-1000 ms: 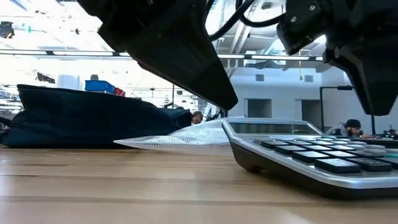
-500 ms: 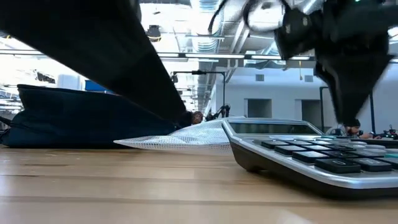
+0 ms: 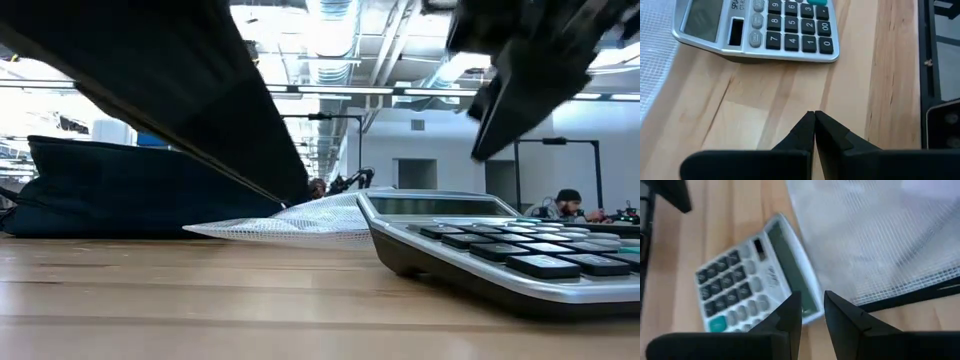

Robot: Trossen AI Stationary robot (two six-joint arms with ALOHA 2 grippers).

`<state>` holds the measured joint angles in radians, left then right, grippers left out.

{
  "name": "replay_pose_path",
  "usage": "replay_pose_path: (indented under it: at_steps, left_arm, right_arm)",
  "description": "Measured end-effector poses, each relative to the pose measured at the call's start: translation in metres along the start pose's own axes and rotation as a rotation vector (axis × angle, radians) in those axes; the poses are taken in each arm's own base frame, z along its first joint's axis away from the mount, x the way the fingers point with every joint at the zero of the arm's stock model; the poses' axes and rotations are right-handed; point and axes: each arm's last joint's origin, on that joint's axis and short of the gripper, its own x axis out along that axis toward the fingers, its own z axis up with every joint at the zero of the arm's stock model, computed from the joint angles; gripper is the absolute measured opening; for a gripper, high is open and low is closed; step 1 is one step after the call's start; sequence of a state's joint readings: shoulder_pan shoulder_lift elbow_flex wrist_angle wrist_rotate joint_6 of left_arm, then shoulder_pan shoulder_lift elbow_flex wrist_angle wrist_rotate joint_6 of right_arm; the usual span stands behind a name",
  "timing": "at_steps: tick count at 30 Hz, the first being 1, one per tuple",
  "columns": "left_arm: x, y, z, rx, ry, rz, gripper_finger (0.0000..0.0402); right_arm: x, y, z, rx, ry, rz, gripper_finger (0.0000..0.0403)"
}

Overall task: Unpack backpack
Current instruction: Put the black calculator into the white zip lock bag

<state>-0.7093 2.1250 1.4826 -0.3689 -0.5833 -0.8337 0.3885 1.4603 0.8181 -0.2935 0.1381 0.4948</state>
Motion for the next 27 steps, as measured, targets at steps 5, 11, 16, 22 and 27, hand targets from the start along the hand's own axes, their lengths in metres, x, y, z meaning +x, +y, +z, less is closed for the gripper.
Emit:
replay_pose_path:
  at_steps: [5,11,16,22,27]
  left_arm:
    - [0.005,0.004,0.007,-0.021,0.010,-0.026,0.0000]
    - [0.006,0.005,0.008,-0.031,0.038,-0.043,0.0000]
    - [0.007,0.006,0.009,-0.044,0.037,-0.043,0.0000]
    - [0.008,0.007,0.010,-0.046,0.039,-0.036,0.0000]
    - [0.009,0.009,0.010,-0.037,0.045,-0.028,0.0000]
  right_arm:
    - [0.008,-0.016,0.005,0.023,-0.075,0.079,0.0079]
    - [0.018,-0.021,0.005,0.006,-0.027,0.135,0.0139]
    - [0.036,-0.023,-0.002,-0.044,0.041,0.127,0.0221]
    - [0.054,-0.023,-0.007,-0.067,0.071,0.143,0.0259]
    - [0.064,-0.022,-0.014,-0.067,0.158,0.251,0.0254]
